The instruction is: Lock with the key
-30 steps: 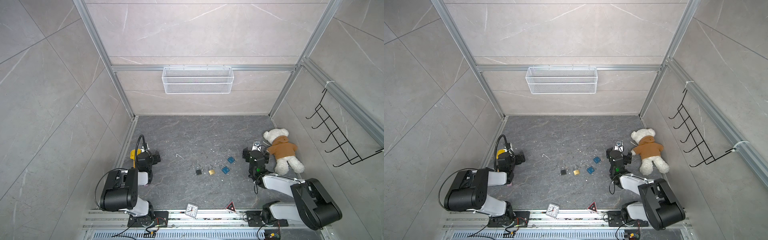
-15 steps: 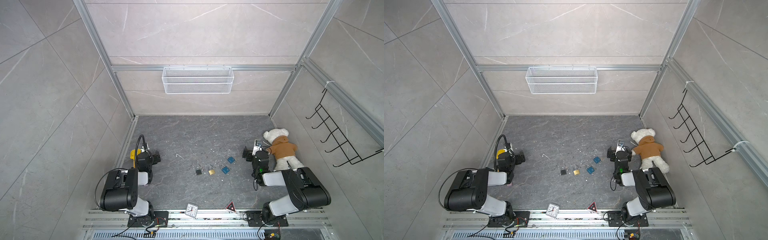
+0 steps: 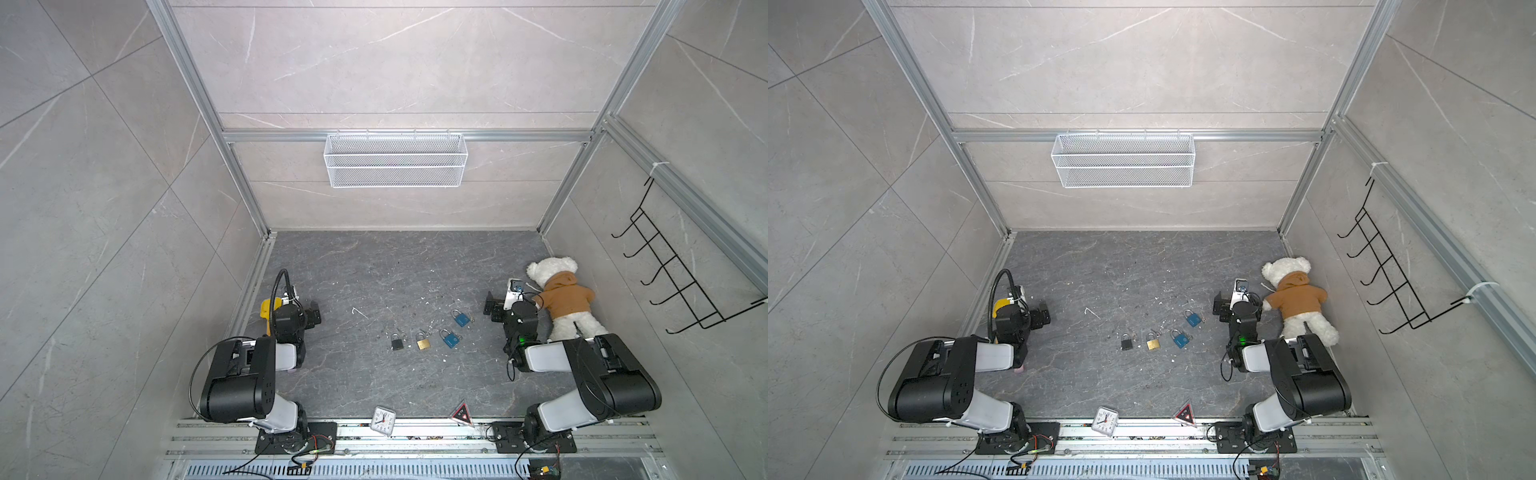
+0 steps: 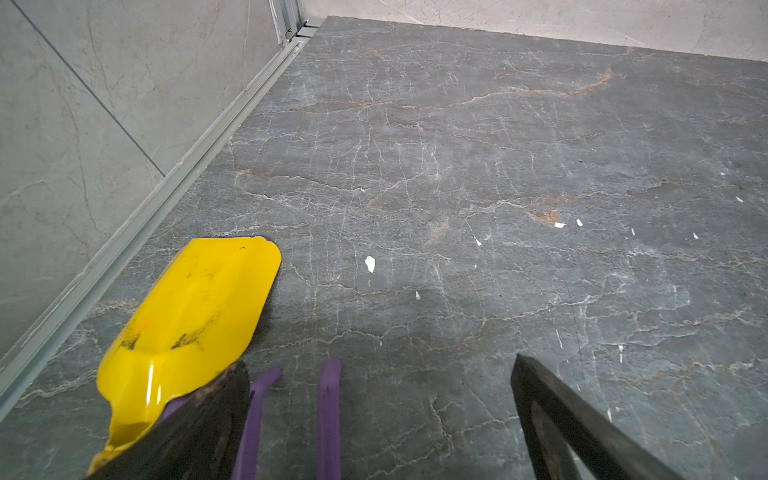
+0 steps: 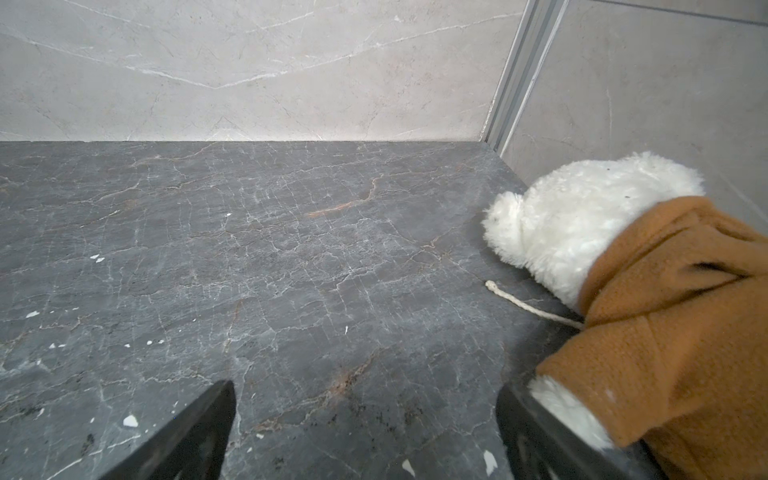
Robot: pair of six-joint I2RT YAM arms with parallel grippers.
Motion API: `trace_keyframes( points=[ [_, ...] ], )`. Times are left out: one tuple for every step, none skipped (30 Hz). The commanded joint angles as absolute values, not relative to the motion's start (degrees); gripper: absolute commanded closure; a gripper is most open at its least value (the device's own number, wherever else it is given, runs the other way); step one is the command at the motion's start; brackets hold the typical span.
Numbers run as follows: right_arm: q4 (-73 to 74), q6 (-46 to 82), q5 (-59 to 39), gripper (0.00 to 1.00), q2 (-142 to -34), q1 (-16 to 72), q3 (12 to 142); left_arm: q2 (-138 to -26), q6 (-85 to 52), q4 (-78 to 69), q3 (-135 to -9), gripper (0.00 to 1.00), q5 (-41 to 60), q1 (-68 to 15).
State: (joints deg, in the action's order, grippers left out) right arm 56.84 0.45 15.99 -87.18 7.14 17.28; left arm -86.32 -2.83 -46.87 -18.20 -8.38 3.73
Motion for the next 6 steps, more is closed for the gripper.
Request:
trace_keyframes(
  points=[
    [54.88,1.78,14.61,0.00,-87.76,6.86,19.30,-85.79,-2.93,-50.32,-19.43,0.00,-7.91,3.60],
    [54.63,1.92,14.32,0.00,-87.89,6.78,19.50,-85.83,-2.94,-50.33,-19.47,0.00,-7.88,3.59],
    [54.62,2.06,13.52,0.00,-87.98,6.40,19.59,-85.82,-2.90,-50.36,-19.42,0.00,-7.89,3.59],
    [54.50,2.16,13.36,0.00,-87.85,6.16,19.51,-85.83,-2.95,-50.33,-19.51,0.00,-7.86,3.55],
    [54.76,2.25,13.36,0.00,-87.73,6.23,19.45,-85.79,-2.98,-50.34,-19.44,0.00,-7.91,3.56],
    [55.30,2.20,13.27,0.00,-87.65,6.02,19.13,-85.79,-2.99,-50.36,-19.45,0.00,-7.91,3.60]
  ],
)
